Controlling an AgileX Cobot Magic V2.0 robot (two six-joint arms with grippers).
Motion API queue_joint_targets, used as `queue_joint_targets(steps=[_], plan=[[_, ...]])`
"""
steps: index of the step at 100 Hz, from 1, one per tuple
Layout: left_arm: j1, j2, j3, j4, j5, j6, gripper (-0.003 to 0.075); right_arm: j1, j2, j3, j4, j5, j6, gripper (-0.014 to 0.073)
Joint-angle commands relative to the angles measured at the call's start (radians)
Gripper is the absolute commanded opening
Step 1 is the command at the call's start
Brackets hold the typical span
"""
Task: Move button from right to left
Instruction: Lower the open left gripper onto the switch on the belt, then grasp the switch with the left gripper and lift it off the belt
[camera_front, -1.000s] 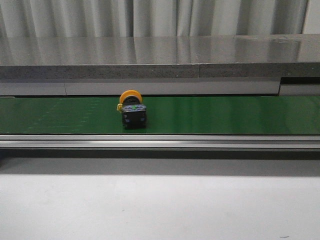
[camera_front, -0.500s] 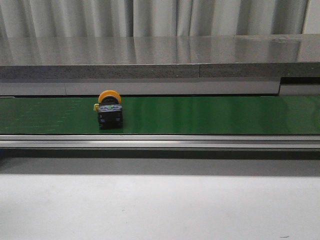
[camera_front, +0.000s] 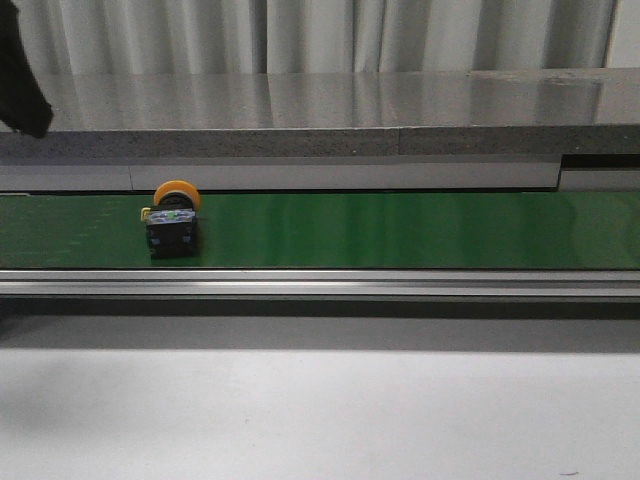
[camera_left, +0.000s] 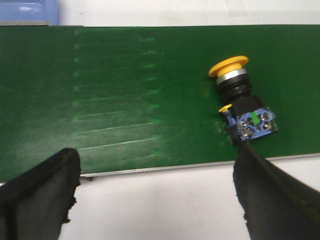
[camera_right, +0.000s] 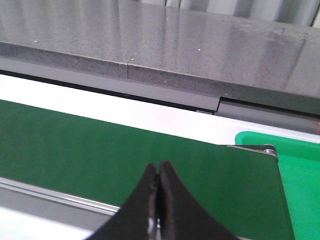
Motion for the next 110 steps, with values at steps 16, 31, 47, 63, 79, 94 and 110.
queue_joint_targets(steps=[16,31,47,63,79,94,110], plan=[[-0.044,0.131,-0.136,-0.013,-0.064,-0.001,0.0588,0.002,0.002,-0.025,0.015,-0.063,-0.010,-0.0067],[-0.058,0.201,-0.179,-0.013,-0.070,0.000,0.0589,0.002,0.002,-0.025,0.015,-0.063,-0.010,-0.0067],[-0.076,0.239,-0.188,-0.013,-0.070,0.000,0.0588,0.002,0.002,-0.025,0.015,-0.063,-0.010,-0.0067],[-0.079,0.256,-0.188,0.001,-0.070,0.000,0.0588,0.002,0.002,-0.025,0.015,-0.063,-0.010,-0.0067],[-0.077,0.264,-0.188,0.053,-0.055,0.000,0.0588,0.002,0.002,-0.025,0.015,-0.063,-0.010,-0.0067],[-0.064,0.284,-0.188,0.068,-0.039,0.000,0.0578,0.002,0.002,-0.025,0.015,-0.063,-0.010,-0.0067],[-0.012,0.313,-0.188,0.071,-0.030,0.000,0.0557,0.002,0.002,-0.025,0.015,-0.063,-0.010,-0.0067]])
